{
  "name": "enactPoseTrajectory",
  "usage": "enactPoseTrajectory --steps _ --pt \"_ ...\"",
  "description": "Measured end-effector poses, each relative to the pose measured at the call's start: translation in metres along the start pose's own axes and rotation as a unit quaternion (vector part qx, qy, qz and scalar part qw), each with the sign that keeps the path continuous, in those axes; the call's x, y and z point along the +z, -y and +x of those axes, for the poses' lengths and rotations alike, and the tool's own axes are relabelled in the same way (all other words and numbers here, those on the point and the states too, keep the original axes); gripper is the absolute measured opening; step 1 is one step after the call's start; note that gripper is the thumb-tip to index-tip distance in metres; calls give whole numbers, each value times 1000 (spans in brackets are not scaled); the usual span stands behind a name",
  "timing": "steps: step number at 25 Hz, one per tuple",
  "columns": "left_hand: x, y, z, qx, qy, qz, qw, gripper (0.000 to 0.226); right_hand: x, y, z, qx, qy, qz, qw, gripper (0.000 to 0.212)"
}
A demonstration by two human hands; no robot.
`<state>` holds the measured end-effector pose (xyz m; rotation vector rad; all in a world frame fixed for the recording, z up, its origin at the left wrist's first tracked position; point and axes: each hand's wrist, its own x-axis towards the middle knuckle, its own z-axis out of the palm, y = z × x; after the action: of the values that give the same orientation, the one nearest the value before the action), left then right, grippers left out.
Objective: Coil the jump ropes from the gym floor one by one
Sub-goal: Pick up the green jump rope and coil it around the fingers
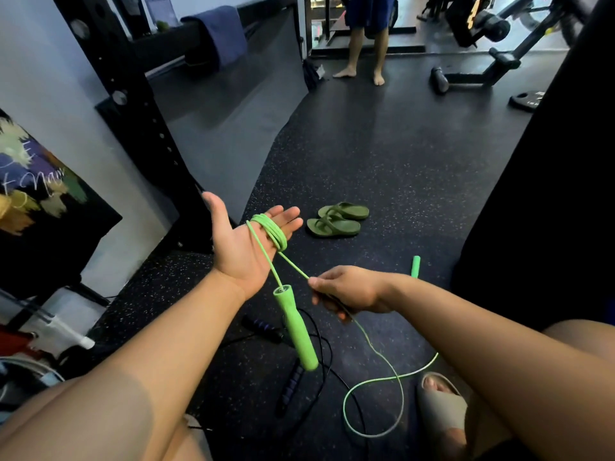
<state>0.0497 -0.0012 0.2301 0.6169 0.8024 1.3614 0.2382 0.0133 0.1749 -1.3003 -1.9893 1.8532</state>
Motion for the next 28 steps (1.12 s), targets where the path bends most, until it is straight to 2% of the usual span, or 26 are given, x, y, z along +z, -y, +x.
enactPoseTrajectory --steps 2,4,6,9,12,15,19,21,24,28 --pt "-3 2 4 1 -46 77 996 120 -7 9 -5 -17 8 -25 1000 38" --pt "-2 8 4 -43 -55 184 980 118 -15 19 -10 -49 -10 -33 998 39" --pt "2 16 -2 -121 -8 270 955 124 -24 28 -14 -82 -55 -80 992 42" --pt "11 24 -8 -204 87 316 922 130 -35 30 -14 -166 -143 -175 960 46" --pt "18 22 -12 -250 123 340 898 124 -43 25 -12 -224 -187 -173 941 44" --pt "20 15 -13 -284 171 252 909 120 -42 16 -8 -254 -200 -111 940 46" --pt "15 8 -15 -250 211 125 937 116 -18 -4 8 -238 -206 -1 949 58" --pt "14 5 -16 -209 188 57 958 114 -4 -14 16 -192 -194 28 962 68" --pt "13 -1 -15 -117 127 -56 983 109 7 -21 20 -117 -155 56 979 55" --pt "7 -6 -10 -20 60 -72 995 111 9 -16 14 -76 -87 31 993 51"
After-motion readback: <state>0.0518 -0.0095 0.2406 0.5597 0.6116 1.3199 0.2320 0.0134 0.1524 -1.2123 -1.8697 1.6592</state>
